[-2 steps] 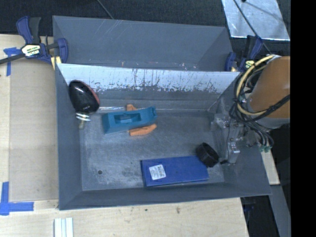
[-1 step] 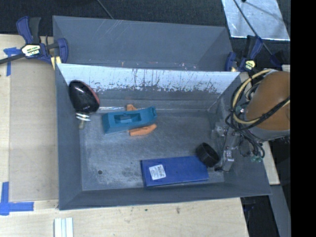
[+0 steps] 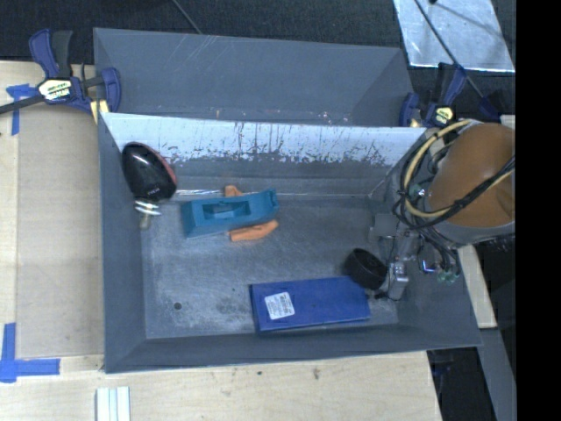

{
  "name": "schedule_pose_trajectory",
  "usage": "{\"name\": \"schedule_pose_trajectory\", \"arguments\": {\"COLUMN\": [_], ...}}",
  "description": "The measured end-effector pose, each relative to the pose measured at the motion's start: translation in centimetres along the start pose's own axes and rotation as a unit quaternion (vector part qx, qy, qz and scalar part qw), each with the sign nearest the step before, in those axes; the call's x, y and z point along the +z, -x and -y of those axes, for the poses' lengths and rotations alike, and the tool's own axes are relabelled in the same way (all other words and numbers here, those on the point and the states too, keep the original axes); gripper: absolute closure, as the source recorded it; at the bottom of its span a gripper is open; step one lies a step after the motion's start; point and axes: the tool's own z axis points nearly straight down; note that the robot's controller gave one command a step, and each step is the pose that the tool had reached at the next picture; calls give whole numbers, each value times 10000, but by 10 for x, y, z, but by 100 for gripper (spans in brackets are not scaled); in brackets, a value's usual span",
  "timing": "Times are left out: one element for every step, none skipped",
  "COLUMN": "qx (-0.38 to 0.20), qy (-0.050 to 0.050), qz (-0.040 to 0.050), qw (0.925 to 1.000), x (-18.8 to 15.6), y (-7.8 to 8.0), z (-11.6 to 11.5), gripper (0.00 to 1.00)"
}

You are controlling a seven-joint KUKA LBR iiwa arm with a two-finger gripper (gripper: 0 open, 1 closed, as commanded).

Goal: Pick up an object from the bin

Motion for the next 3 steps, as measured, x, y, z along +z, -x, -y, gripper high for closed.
{"name": "schedule_pose_trajectory", "arguments": {"qx": [779, 631, 631], "qy": [-2, -3, -3], "qz": [-9, -12, -12], "qw": [9970, 9980, 9980], "x": [30, 29, 29], "y": [-5, -10, -10], "z": [-4, -6, -6], "gripper": [0, 100, 100]}}
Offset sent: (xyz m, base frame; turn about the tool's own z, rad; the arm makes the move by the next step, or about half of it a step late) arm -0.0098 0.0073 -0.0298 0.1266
